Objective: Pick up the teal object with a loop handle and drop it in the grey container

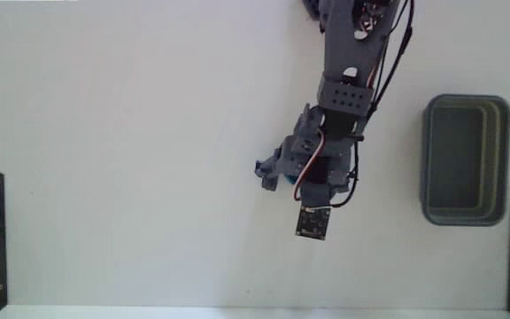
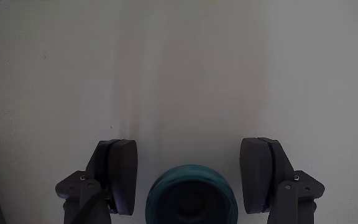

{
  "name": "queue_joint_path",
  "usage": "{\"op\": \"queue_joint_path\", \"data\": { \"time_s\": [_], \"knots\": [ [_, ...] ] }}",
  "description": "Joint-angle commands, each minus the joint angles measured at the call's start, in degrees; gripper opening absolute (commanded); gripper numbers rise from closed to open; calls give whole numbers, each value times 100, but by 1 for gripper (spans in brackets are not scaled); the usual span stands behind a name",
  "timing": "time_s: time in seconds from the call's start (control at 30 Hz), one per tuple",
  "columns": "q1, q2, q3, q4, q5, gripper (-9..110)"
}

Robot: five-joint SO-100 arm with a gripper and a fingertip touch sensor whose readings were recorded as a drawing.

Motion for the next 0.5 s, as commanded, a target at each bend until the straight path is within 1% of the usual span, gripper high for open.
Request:
{"op": "queue_joint_path", "data": {
  "time_s": [0.0,0.47],
  "knots": [
    [68,115,57,-66,26,110],
    [68,115,57,-66,26,107]
  ]
}}
